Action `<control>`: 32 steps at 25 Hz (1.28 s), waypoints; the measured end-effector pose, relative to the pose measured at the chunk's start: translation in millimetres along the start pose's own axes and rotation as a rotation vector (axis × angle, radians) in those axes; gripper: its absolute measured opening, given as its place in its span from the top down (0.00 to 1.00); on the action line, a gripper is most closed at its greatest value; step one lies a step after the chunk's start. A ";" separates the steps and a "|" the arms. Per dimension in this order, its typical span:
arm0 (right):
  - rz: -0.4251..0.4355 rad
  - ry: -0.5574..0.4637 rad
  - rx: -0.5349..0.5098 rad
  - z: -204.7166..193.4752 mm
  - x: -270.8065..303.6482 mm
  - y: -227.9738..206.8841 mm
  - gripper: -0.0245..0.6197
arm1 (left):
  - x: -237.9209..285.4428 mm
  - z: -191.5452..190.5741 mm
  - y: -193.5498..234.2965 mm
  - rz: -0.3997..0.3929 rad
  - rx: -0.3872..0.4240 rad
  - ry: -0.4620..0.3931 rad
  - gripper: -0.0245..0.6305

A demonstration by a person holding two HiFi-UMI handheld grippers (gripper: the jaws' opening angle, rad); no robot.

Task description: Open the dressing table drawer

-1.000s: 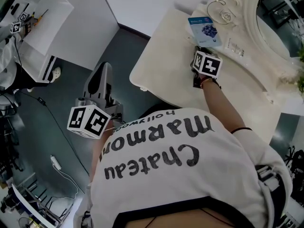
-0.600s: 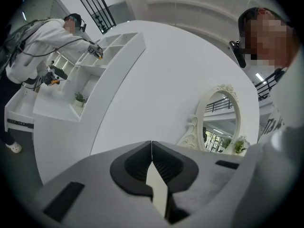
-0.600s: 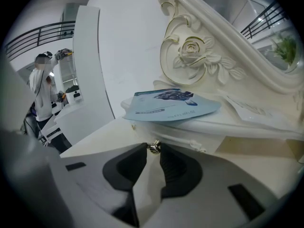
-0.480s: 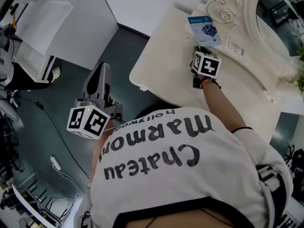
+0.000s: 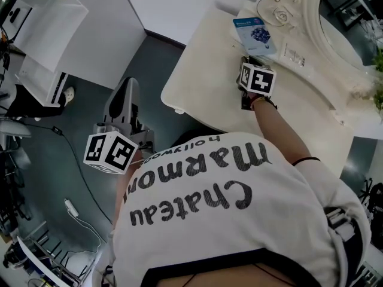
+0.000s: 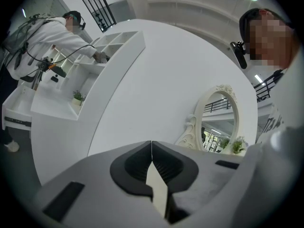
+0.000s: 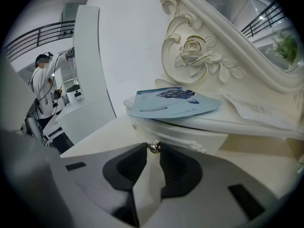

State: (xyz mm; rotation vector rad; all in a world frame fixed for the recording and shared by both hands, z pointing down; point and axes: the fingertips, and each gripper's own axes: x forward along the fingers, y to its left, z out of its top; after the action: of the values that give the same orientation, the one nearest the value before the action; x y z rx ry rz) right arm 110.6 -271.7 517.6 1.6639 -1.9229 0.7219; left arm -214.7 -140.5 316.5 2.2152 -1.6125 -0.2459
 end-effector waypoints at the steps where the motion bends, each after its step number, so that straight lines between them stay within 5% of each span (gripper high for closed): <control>1: 0.001 0.002 -0.003 -0.6 -0.4 0.3 0.81 | -0.1 0.2 -0.2 0.000 0.000 -0.001 0.93; 32: 0.034 0.003 -0.018 -15.8 -14.2 13.2 0.81 | -14.7 -4.4 -8.2 -0.004 -0.005 -0.010 0.93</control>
State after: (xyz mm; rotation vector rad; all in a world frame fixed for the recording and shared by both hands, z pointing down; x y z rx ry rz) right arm 99.8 -249.1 518.9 1.6225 -1.9542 0.7171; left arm -210.7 -123.5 315.9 2.2171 -1.6112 -0.2623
